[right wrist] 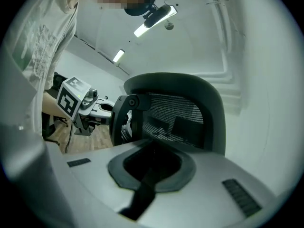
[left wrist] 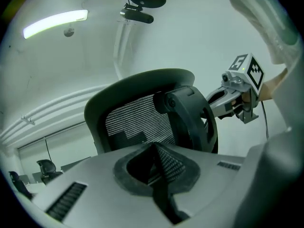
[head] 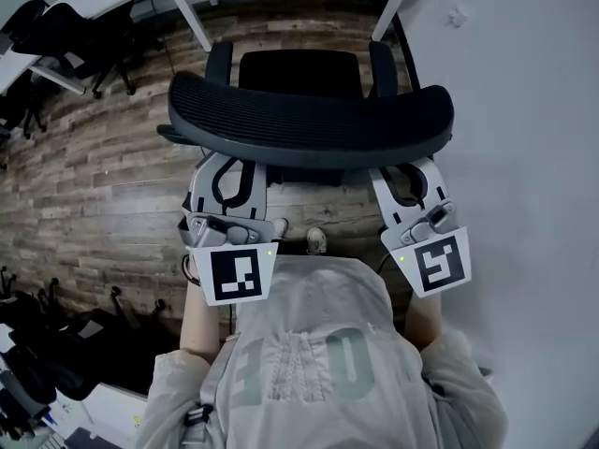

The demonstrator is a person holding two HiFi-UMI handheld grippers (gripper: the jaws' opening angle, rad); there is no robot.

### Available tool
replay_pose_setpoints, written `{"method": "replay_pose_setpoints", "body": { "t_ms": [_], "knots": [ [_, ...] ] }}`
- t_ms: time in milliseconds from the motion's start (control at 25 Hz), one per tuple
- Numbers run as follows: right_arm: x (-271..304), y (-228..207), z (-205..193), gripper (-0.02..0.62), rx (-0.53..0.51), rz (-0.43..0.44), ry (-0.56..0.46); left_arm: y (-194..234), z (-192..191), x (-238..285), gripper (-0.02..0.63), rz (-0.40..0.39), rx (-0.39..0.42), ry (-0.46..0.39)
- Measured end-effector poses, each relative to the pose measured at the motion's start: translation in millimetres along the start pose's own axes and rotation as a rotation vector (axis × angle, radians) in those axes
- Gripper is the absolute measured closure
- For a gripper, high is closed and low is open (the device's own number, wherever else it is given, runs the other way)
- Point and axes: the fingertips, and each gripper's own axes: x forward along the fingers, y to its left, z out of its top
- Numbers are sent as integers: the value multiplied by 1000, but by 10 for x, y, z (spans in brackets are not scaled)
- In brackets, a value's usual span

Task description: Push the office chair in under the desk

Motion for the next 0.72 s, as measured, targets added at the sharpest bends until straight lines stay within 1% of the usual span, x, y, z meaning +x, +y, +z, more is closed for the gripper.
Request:
{"method": "replay_pose_setpoints", "body": {
  "t_ms": [160,240,280,320,360,400,440,480,520,560,640,720],
  "knots": [
    [-2,87,6,572,-17,52,16,32,-41,-74,588,2,8,33],
    [-30,109,-19,571,-30,75,47,62,-84,-107,586,-9,42,49],
    [-47,101,-36,570,-41,83,68,98,-103,-126,586,-14,73,56],
    [-63,87,-48,547,-59,95,92,151,-121,-146,584,-20,112,64],
    [-77,69,-56,451,-90,115,119,212,-140,-162,573,-36,150,76],
    [-94,44,-67,407,-140,141,149,269,-163,-174,518,-65,181,94],
    [-117,8,-87,386,-202,165,184,313,-191,-182,453,-104,203,120],
    [-145,-36,-124,373,-262,180,225,345,-227,-194,417,-142,225,155],
    [-175,-84,-172,368,-314,189,268,367,-278,-210,397,-173,258,197],
    [-202,-126,-226,367,-358,195,312,386,-349,-231,388,-194,303,248],
    [-249,-189,-337,368,-425,201,390,415,-524,-262,377,-227,422,358],
    [-296,-241,-466,368,-489,207,464,411,-671,-259,377,-275,541,444]
  ]
}}
